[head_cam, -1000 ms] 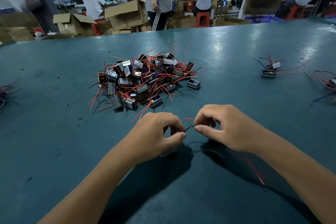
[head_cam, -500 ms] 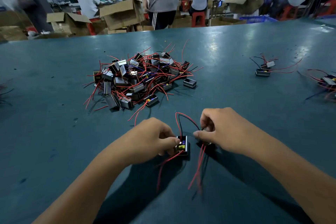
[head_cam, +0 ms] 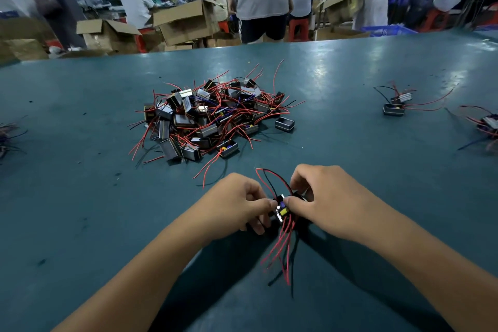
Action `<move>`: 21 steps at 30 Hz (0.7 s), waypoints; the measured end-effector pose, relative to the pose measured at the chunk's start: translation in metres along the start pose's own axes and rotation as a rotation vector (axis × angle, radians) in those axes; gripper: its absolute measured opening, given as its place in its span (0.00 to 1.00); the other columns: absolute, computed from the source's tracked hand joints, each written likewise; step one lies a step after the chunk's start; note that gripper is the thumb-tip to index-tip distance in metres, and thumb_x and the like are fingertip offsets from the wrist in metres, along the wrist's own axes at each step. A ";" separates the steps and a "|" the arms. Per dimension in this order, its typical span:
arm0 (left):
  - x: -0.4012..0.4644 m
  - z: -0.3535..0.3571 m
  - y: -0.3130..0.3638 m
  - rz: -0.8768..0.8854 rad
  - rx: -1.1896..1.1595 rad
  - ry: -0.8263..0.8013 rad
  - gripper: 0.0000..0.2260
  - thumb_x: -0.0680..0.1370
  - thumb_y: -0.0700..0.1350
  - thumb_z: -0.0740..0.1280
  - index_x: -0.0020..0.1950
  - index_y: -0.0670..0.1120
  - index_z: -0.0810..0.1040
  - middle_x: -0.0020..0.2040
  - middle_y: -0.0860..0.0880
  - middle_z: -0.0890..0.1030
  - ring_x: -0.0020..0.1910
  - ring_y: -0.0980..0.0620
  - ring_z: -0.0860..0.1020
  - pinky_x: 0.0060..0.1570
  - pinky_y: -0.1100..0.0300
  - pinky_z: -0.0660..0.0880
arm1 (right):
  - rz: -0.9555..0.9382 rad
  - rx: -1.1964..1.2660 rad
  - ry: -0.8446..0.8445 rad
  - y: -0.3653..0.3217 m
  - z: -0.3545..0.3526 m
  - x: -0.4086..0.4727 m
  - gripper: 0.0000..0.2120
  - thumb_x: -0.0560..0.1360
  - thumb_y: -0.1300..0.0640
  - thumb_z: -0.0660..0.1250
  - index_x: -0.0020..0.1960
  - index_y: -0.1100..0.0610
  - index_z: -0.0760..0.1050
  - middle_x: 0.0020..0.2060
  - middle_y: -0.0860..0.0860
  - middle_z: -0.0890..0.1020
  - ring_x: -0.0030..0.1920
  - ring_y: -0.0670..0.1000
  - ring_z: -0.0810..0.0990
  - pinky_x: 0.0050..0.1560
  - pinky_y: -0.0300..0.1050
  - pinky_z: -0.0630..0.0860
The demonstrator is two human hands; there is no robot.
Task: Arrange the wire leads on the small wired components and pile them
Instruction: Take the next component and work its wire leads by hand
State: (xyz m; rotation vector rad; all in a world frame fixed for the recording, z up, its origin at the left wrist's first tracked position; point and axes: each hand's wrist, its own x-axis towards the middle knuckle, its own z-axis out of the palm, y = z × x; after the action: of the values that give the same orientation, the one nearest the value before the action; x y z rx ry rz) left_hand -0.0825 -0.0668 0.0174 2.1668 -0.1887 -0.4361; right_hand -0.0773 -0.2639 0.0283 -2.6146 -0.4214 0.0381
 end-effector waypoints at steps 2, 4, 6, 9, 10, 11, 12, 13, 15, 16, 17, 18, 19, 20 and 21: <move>0.002 0.002 -0.002 0.010 0.028 0.038 0.12 0.79 0.48 0.71 0.46 0.39 0.79 0.34 0.48 0.85 0.32 0.51 0.84 0.26 0.65 0.72 | -0.010 -0.003 -0.007 -0.001 0.000 0.000 0.12 0.74 0.42 0.70 0.48 0.48 0.72 0.41 0.44 0.78 0.42 0.46 0.77 0.41 0.42 0.73; 0.006 0.004 -0.003 0.015 0.022 0.084 0.12 0.77 0.48 0.74 0.49 0.41 0.76 0.32 0.48 0.83 0.29 0.51 0.83 0.24 0.65 0.70 | -0.025 -0.007 -0.012 -0.002 0.002 -0.001 0.16 0.72 0.39 0.70 0.51 0.48 0.71 0.44 0.44 0.78 0.44 0.46 0.77 0.42 0.41 0.73; 0.009 0.006 -0.004 0.022 -0.018 0.111 0.13 0.76 0.47 0.75 0.51 0.44 0.74 0.31 0.49 0.82 0.26 0.52 0.81 0.22 0.66 0.69 | -0.042 -0.044 0.001 -0.005 0.006 -0.001 0.22 0.71 0.37 0.70 0.57 0.48 0.71 0.49 0.45 0.78 0.49 0.47 0.77 0.49 0.43 0.75; 0.011 0.005 -0.006 0.056 -0.018 0.107 0.12 0.75 0.48 0.76 0.48 0.43 0.76 0.33 0.48 0.83 0.26 0.52 0.81 0.21 0.66 0.68 | -0.040 -0.055 0.024 -0.006 0.008 -0.002 0.25 0.71 0.36 0.69 0.62 0.48 0.70 0.54 0.44 0.78 0.54 0.48 0.77 0.54 0.45 0.76; 0.011 0.005 -0.006 0.069 -0.019 0.105 0.12 0.75 0.48 0.76 0.47 0.43 0.76 0.34 0.48 0.84 0.26 0.52 0.81 0.22 0.66 0.68 | -0.037 -0.049 0.021 -0.006 0.008 -0.001 0.26 0.70 0.37 0.69 0.62 0.48 0.70 0.54 0.44 0.78 0.54 0.48 0.77 0.54 0.46 0.76; 0.011 0.005 -0.006 0.081 -0.025 0.103 0.12 0.75 0.48 0.76 0.46 0.42 0.77 0.34 0.48 0.84 0.26 0.53 0.80 0.22 0.66 0.68 | -0.033 -0.045 0.019 -0.006 0.008 -0.001 0.26 0.70 0.37 0.69 0.62 0.48 0.70 0.54 0.44 0.78 0.53 0.48 0.77 0.54 0.46 0.76; 0.011 0.005 -0.007 0.091 -0.033 0.101 0.13 0.74 0.48 0.76 0.45 0.41 0.77 0.33 0.48 0.83 0.25 0.53 0.79 0.22 0.66 0.68 | -0.029 -0.045 0.017 -0.007 0.008 -0.001 0.26 0.70 0.37 0.69 0.62 0.48 0.70 0.54 0.44 0.78 0.53 0.48 0.77 0.54 0.46 0.76; 0.011 0.006 -0.007 0.097 -0.039 0.101 0.13 0.74 0.48 0.77 0.43 0.41 0.77 0.32 0.49 0.82 0.25 0.54 0.79 0.23 0.66 0.68 | -0.026 -0.049 0.017 -0.008 0.008 -0.001 0.26 0.70 0.38 0.69 0.62 0.48 0.70 0.54 0.45 0.78 0.53 0.49 0.77 0.54 0.47 0.76; 0.011 0.007 -0.007 0.096 -0.053 0.104 0.14 0.73 0.48 0.77 0.41 0.40 0.76 0.29 0.50 0.81 0.24 0.54 0.77 0.23 0.66 0.68 | -0.020 -0.075 0.013 -0.011 0.009 -0.001 0.26 0.69 0.40 0.69 0.62 0.48 0.70 0.53 0.46 0.78 0.52 0.50 0.78 0.53 0.49 0.77; 0.011 0.007 -0.007 0.092 -0.068 0.101 0.14 0.73 0.47 0.77 0.41 0.39 0.77 0.29 0.50 0.81 0.23 0.55 0.77 0.23 0.66 0.67 | -0.017 -0.098 0.008 -0.012 0.010 -0.001 0.25 0.68 0.41 0.69 0.61 0.49 0.69 0.52 0.46 0.78 0.51 0.51 0.78 0.52 0.50 0.77; 0.011 0.007 -0.008 0.089 -0.086 0.096 0.15 0.74 0.47 0.77 0.40 0.38 0.77 0.29 0.49 0.81 0.23 0.55 0.76 0.22 0.67 0.67 | -0.015 -0.129 0.001 -0.013 0.011 -0.001 0.25 0.67 0.42 0.69 0.60 0.50 0.69 0.51 0.47 0.78 0.50 0.52 0.78 0.51 0.51 0.77; 0.011 0.006 -0.008 0.089 -0.098 0.089 0.14 0.74 0.47 0.76 0.40 0.38 0.78 0.29 0.49 0.81 0.23 0.55 0.76 0.22 0.68 0.66 | -0.016 -0.163 -0.008 -0.014 0.013 -0.001 0.24 0.67 0.43 0.70 0.59 0.51 0.69 0.51 0.47 0.78 0.50 0.53 0.78 0.50 0.51 0.77; 0.011 0.006 -0.009 0.091 -0.098 0.083 0.14 0.75 0.48 0.76 0.40 0.37 0.79 0.29 0.49 0.81 0.23 0.55 0.76 0.22 0.69 0.66 | -0.021 -0.189 -0.015 -0.015 0.014 -0.001 0.24 0.67 0.44 0.70 0.58 0.51 0.68 0.50 0.48 0.77 0.50 0.53 0.77 0.49 0.51 0.77; 0.011 0.006 -0.009 0.092 -0.091 0.081 0.14 0.76 0.49 0.75 0.41 0.38 0.79 0.30 0.49 0.82 0.24 0.55 0.76 0.22 0.69 0.66 | -0.026 -0.203 -0.019 -0.014 0.015 -0.001 0.23 0.68 0.45 0.70 0.57 0.52 0.68 0.50 0.49 0.77 0.50 0.54 0.77 0.48 0.50 0.76; 0.012 0.006 -0.009 0.095 -0.083 0.084 0.15 0.77 0.50 0.73 0.41 0.38 0.80 0.30 0.48 0.82 0.24 0.55 0.77 0.22 0.68 0.66 | -0.028 -0.206 -0.019 -0.014 0.015 0.000 0.22 0.69 0.45 0.70 0.57 0.52 0.68 0.50 0.49 0.77 0.50 0.54 0.77 0.48 0.50 0.76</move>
State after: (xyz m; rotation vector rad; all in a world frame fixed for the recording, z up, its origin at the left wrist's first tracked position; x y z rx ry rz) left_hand -0.0743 -0.0696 0.0042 2.0811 -0.2218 -0.2934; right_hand -0.0827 -0.2455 0.0214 -2.8122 -0.4912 0.0101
